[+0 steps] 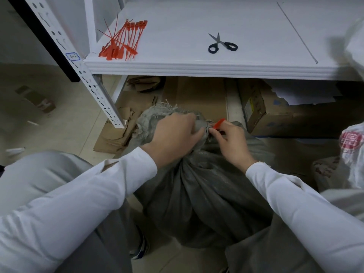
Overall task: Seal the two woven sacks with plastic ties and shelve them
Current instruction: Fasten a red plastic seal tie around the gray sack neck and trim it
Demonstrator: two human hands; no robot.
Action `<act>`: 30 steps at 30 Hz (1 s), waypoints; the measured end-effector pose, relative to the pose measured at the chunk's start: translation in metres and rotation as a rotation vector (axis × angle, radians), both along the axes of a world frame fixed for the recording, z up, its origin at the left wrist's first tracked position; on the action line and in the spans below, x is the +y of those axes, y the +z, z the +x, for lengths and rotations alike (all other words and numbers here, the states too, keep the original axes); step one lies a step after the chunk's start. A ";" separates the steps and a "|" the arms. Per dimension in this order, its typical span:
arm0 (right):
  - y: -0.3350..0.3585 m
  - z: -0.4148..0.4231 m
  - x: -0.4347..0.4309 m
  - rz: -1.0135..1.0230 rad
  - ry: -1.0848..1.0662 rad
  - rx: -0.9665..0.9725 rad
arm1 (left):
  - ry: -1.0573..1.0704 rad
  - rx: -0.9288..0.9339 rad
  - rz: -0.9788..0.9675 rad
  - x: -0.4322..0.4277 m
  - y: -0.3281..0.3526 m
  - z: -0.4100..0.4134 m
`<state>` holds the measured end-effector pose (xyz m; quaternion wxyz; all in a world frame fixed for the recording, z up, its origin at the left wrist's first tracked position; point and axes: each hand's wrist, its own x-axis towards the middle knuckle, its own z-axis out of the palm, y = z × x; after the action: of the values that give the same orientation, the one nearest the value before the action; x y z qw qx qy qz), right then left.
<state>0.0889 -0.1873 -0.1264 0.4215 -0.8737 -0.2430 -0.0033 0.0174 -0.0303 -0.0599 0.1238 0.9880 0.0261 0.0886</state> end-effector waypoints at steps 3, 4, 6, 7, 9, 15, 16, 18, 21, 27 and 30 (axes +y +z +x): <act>-0.001 -0.003 0.003 -0.032 0.019 -0.017 | -0.185 -0.126 -0.149 -0.001 -0.006 0.005; 0.000 -0.004 0.004 -0.046 0.033 -0.036 | -0.222 -0.108 -0.151 -0.001 -0.012 0.007; 0.000 -0.007 0.005 -0.072 0.067 -0.079 | -0.253 -0.047 -0.143 -0.001 -0.024 0.011; 0.000 -0.007 0.005 -0.091 0.085 -0.101 | -0.259 -0.034 -0.139 -0.001 -0.029 0.012; -0.002 -0.009 0.006 -0.147 0.109 -0.136 | -0.256 -0.031 -0.144 -0.002 -0.035 0.012; -0.001 -0.010 0.011 -0.193 0.167 -0.138 | -0.193 -0.038 -0.141 -0.002 -0.031 0.010; 0.001 -0.009 0.012 -0.200 0.175 -0.130 | -0.190 -0.027 -0.131 -0.003 -0.030 0.009; 0.006 -0.006 0.012 -0.242 0.195 -0.109 | -0.179 -0.005 -0.112 -0.004 -0.030 0.008; 0.013 -0.002 0.012 -0.306 0.238 -0.047 | -0.165 0.006 -0.088 -0.004 -0.031 0.007; 0.019 -0.001 0.013 -0.160 0.183 0.237 | -0.219 0.017 -0.063 -0.005 -0.029 0.006; 0.020 0.001 0.012 -0.086 0.120 0.311 | -0.242 0.023 -0.029 -0.006 -0.027 0.004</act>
<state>0.0899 -0.1751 -0.1064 0.4157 -0.8648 -0.2264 0.1674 0.0211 -0.0365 -0.0870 0.1477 0.9829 -0.0908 0.0613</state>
